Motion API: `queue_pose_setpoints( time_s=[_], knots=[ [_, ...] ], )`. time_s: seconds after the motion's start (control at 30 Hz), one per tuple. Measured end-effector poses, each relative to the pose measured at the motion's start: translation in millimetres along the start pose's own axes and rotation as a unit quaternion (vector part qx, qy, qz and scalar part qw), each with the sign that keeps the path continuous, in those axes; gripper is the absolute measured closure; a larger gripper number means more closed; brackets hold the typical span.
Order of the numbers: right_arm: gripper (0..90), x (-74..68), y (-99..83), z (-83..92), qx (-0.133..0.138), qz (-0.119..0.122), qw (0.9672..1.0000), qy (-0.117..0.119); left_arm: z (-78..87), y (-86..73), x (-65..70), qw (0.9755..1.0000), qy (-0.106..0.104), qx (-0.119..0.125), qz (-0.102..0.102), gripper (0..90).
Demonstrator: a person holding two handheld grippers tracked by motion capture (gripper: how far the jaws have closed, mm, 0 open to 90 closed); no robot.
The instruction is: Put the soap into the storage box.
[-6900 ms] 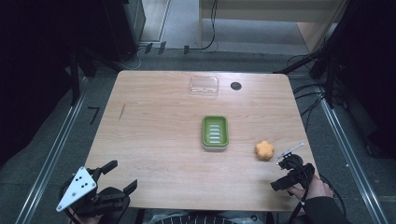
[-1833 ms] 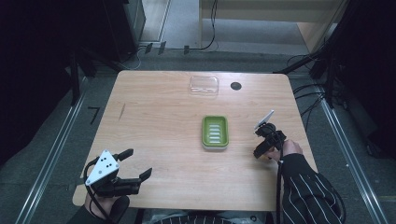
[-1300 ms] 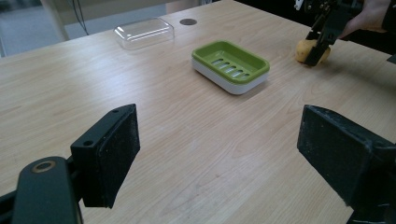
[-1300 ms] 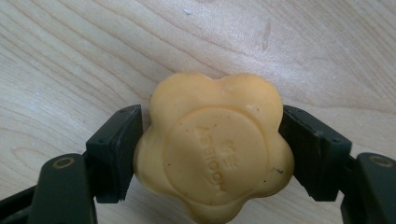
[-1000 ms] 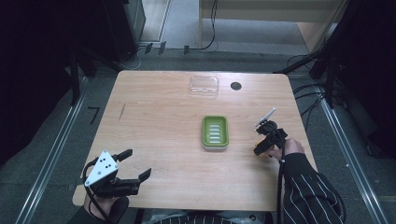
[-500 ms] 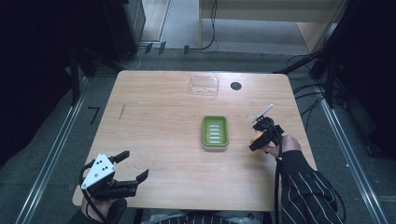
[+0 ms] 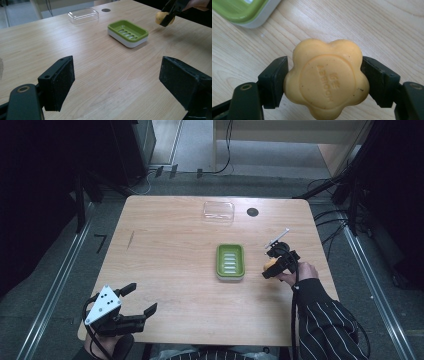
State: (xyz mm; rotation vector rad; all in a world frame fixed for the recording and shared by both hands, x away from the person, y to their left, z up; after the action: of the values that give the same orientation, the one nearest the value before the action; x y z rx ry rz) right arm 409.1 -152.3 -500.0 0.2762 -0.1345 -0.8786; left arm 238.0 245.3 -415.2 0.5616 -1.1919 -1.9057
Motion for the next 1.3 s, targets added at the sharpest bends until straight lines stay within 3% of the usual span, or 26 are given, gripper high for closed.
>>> queue_pose_setpoints(
  time_s=[1.3],
  knots=[
    [26.3,-20.7,44.4,12.0,0.061,0.050,0.9969,-0.008,11.6,-5.6,-2.1,0.9998,0.021,0.000,0.007,13.5]
  ],
)
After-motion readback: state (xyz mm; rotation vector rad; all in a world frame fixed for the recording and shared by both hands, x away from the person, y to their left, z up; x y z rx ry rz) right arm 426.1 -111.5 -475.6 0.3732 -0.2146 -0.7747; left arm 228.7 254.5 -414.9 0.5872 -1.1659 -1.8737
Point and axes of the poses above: each handheld gripper's, and its own axes: z roughly backward along the jaws, y roughly out of its top, x roughly to its right, the point moved 7 cm from there along -z, roughly forward along the jaws, and after that the axes turned 3 degrees about z, right-handed, at the moved point
